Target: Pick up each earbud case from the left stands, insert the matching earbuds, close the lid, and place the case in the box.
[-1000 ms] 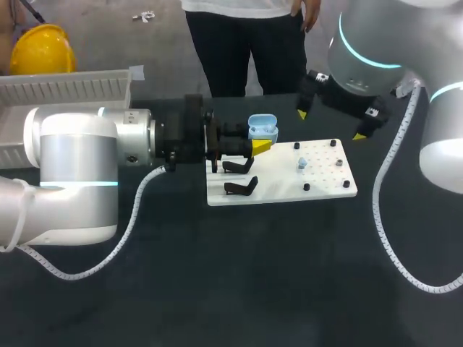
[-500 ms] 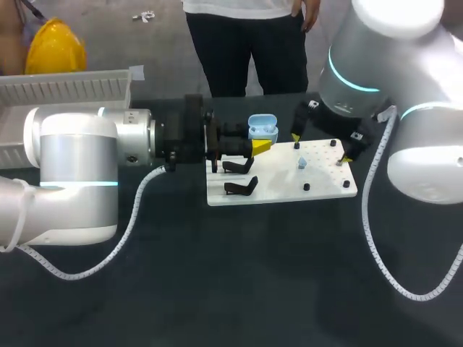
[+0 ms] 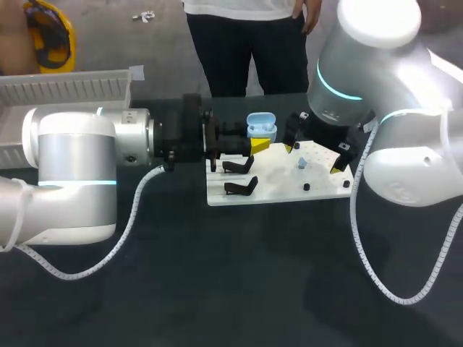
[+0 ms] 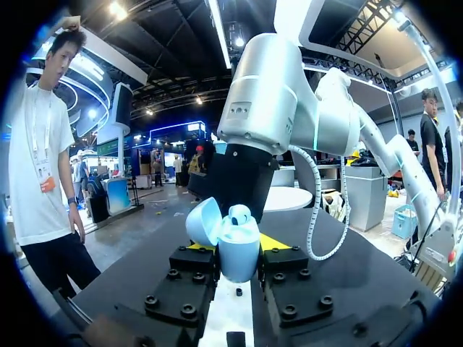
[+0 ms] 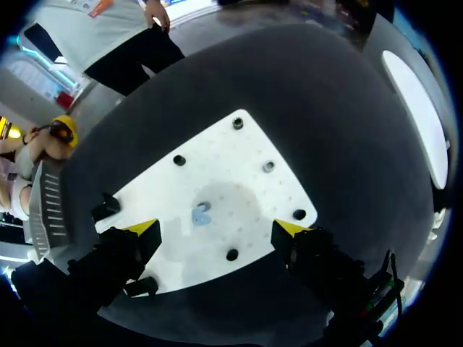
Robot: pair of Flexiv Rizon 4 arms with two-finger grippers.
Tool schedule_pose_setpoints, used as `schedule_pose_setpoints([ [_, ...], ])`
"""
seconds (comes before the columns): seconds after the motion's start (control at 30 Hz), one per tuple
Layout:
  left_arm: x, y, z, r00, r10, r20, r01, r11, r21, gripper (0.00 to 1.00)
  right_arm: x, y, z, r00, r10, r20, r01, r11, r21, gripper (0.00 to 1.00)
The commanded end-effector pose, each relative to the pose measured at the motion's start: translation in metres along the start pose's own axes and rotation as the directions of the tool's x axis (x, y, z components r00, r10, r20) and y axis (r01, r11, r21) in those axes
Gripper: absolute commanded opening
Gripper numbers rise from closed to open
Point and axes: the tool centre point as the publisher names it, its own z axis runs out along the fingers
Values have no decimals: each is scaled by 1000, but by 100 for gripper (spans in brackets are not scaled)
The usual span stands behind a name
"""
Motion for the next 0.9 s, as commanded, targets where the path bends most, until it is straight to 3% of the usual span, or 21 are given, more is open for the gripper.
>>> schedule_pose_setpoints([
  [0.03,-4,-8,-7,1000,7,7,-7,1000,-20,0,-1,4,7,1000,0,-7,0,1000,8,100],
  [0.4,-9,-8,-13,1000,13,12,-13,999,-34,0,4,5,20,1000,-20,-5,20,1000,21,100],
  [0.9,-9,-8,-13,1000,13,12,-13,999,-34,0,-4,8,29,1000,-18,13,18,999,32,61],
])
